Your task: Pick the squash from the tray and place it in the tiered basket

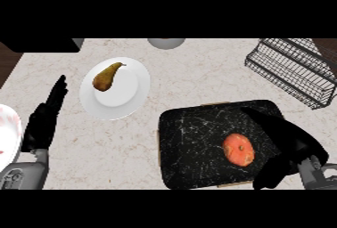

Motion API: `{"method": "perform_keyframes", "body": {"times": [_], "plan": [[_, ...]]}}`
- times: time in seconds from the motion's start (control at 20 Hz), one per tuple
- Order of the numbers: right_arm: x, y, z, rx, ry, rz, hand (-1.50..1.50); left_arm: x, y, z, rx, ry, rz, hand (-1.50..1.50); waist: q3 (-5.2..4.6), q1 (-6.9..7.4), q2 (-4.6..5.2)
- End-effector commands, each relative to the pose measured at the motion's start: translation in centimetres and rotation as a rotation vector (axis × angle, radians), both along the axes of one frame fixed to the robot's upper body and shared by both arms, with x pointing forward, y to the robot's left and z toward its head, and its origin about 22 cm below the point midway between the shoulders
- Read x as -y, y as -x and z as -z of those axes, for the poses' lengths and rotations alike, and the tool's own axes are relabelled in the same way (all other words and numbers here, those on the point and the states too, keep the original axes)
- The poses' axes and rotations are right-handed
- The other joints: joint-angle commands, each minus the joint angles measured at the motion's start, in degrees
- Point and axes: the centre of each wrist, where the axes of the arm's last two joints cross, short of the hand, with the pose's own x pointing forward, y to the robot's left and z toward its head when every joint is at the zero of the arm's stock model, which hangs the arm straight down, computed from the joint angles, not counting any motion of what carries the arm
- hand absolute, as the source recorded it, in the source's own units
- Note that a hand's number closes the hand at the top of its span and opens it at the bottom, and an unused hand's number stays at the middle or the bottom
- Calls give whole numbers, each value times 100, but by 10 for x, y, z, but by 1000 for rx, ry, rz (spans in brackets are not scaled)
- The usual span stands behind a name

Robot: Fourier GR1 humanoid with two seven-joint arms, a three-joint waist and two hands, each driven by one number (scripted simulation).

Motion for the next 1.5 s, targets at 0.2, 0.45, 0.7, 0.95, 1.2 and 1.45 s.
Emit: {"method": "perform_keyframes", "body": {"times": [0.2,0.45,0.7,0.95,1.2,1.45], "plan": [[-27,-3,28,-53,44,39,-150,5,-13,10,-5,-2,3,0,0,-5,10],[-7,-6,52,-97,49,22,-150,1,1,-11,-14,3,-3,0,2,7,2],[-26,-12,59,-108,24,12,-150,-8,-1,9,5,17,-2,0,1,5,5],[-23,-20,68,-134,35,1,-150,-13,-6,6,14,-22,20,0,1,4,4],[-28,-24,72,-254,29,-60,150,-6,12,-9,2,-5,8,0,3,56,-9],[-34,-15,81,-119,119,-224,150,-13,-2,2,-12,-13,-8,0,3,16,9]]}}
